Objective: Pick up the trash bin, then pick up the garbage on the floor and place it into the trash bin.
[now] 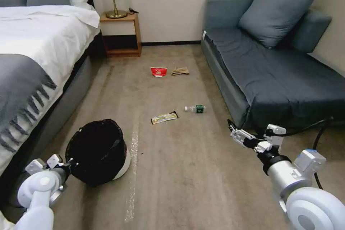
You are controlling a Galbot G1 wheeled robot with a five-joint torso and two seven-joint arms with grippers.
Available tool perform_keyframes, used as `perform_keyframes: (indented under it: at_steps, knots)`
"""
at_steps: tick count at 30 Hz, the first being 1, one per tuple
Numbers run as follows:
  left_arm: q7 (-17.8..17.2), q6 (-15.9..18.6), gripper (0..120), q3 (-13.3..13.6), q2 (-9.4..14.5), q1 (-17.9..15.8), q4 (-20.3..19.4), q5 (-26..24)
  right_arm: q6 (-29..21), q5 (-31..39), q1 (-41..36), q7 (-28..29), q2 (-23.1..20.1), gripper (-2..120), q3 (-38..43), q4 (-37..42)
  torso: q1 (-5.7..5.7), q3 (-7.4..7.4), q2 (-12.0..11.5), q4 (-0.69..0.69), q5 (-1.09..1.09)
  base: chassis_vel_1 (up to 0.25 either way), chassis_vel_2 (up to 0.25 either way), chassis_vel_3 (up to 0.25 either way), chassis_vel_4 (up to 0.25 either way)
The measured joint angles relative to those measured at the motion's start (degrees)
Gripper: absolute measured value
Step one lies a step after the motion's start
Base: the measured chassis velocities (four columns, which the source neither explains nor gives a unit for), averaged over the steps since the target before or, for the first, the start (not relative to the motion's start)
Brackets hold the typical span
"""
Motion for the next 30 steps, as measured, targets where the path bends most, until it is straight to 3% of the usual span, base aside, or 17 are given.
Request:
perform_keyframes:
  at_steps: [5,8,10,12,13,16,22,30]
  knots:
    - [0.3,-2.3,3,-0.2,-0.1,2.4,-4.8,5.7,0.6,-0.7,-0.3,-0.3,0.3,100,-0.8,-0.2,0.0,-0.01,0.0,0.03,0.04,0.0,0.0,0.0,0.0]
    - [0.0,-4.5,3,-0.4,-0.7,5.1,-9.4,12.5,1.0,-0.6,0.3,-0.6,0.6,100,-1.9,-0.6,0.0,-0.01,0.0,0.02,0.07,0.0,0.0,0.0,0.0]
    - [-0.1,-4.9,3,-0.4,-0.8,5.5,-9.9,13.6,1.1,-0.6,0.4,-0.7,0.6,100,-2.0,-0.6,0.0,-0.01,0.0,0.02,0.07,0.0,0.0,0.0,0.0]
    - [-0.3,-7.5,3,-0.5,-1.6,8.4,-12.2,21.3,1.8,-0.5,1.4,-1.6,0.7,100,-3.2,-0.9,0.0,-0.01,0.0,0.03,0.08,0.0,0.0,0.0,0.0]
    - [-0.3,-7.5,3,-0.5,-1.6,8.4,-12.2,21.3,1.8,-0.5,1.4,-1.6,0.7,100,-3.2,-0.9,0.0,-0.01,0.0,0.03,0.08,0.0,0.0,0.0,0.0]
    - [-0.5,-10.6,3,-0.6,-2.5,11.1,-13.3,28.2,2.3,-0.7,2.0,-2.0,0.7,100,-4.0,-1.4,0.0,-0.01,0.0,0.04,0.08,0.0,0.0,0.0,0.0]
    - [-0.5,-14.4,3,-0.9,-3.0,13.2,-13.3,34.0,2.3,-1.2,2.1,-3.1,0.7,100,-4.8,-1.7,0.0,-0.02,0.0,0.03,0.09,0.0,0.0,0.0,0.0]
    - [0.6,-15.6,3,-1.7,-3.1,14.3,-13.2,34.7,2.8,-2.7,2.6,-4.5,1.0,100,-5.7,-2.3,0.0,-0.02,0.0,0.04,0.08,0.0,0.0,0.0,0.0]
